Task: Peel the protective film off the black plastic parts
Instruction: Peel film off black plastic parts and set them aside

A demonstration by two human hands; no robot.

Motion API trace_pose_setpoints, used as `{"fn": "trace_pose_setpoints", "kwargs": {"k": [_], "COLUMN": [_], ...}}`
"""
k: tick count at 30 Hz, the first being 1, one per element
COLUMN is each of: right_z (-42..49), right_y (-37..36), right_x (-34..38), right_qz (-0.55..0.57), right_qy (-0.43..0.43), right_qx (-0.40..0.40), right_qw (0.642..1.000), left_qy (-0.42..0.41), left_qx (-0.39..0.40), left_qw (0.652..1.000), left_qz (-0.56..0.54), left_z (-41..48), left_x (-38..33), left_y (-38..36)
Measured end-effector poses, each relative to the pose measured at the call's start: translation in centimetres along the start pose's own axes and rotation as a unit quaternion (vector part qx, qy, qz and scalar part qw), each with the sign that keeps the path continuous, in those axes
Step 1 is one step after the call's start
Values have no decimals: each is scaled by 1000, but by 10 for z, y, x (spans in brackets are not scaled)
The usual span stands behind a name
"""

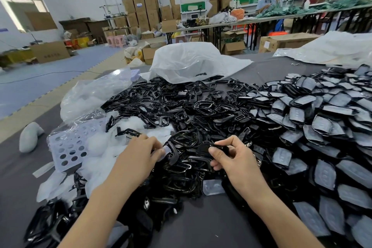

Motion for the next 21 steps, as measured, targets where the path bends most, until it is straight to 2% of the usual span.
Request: {"fn": "trace_pose_setpoints", "kwargs": {"k": [2,4,7,9,12,15,21], "right_z": [0,0,1,1,2,2,2], "right_y": [0,-1,-1,0,1,1,1], "right_x": [-1,-1,-2,-2,-2,0,-1], "right_qz": [9,21,48,67,87,83,108], "right_qy": [-8,-16,-25,-29,-32,-25,-30], "right_qx": [3,5,6,3,-6,-3,-4], "right_qw": [1000,1000,998,997,996,996,994], "left_qy": [-14,-26,-8,17,45,65,76], "left_qx": [-40,-85,-111,-102,-65,-39,-35], "left_qw": [999,987,947,906,820,769,740], "left_qz": [-25,-134,-300,-411,-566,-634,-667], "left_z": [-3,-9,-18,-22,-23,-26,-32], "left_x": [-3,-9,-19,-28,-46,-55,-57], "left_y": [3,6,2,-9,-29,-46,-57]}}
Point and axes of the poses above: each hand's wrist, its own z-axis towards the middle knuckle, its own y-axis out of the back of the hand, x = y × z, the point moved 6 cm from there along z, towards the middle knuckle, and after that the axes turned 10 degrees about -z, right-handed, at the moved point
